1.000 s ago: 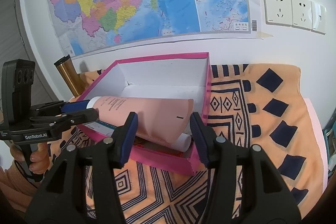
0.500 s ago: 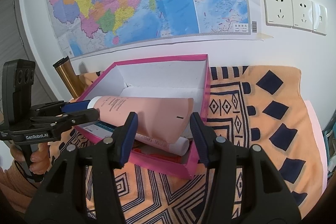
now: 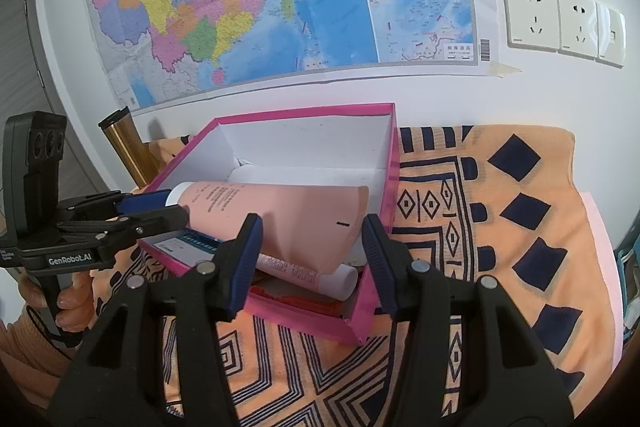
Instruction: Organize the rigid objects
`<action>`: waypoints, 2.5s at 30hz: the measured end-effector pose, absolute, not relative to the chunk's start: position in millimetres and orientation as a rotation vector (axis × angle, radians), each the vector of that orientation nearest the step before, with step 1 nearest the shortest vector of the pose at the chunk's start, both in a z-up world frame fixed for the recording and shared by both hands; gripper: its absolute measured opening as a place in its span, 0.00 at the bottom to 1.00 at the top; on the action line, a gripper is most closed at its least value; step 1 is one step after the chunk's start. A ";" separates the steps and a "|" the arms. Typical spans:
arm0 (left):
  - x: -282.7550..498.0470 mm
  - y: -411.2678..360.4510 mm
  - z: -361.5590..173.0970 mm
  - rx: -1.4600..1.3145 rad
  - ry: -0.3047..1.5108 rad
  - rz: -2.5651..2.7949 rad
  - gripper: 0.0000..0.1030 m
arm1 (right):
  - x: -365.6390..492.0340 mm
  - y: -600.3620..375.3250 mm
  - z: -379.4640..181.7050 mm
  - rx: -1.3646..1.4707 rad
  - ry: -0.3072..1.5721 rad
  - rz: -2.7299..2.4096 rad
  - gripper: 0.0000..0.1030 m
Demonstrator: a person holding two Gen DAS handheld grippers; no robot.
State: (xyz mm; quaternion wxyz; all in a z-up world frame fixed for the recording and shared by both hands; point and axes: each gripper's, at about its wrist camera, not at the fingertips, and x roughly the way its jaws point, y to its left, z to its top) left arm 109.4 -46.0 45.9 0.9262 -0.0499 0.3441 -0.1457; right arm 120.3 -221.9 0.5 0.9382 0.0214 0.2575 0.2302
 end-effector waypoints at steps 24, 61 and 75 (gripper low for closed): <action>117.8 -45.2 46.3 -0.096 0.707 -0.286 0.46 | 131.9 -217.9 0.9 0.034 0.533 0.467 0.53; 150.2 -43.1 38.3 -0.067 0.743 -0.260 0.46 | 160.6 -209.4 -3.8 -0.002 0.578 0.445 0.53; 160.5 -44.0 35.4 -0.059 0.756 -0.250 0.46 | 171.2 -208.7 -7.2 -0.006 0.604 0.446 0.53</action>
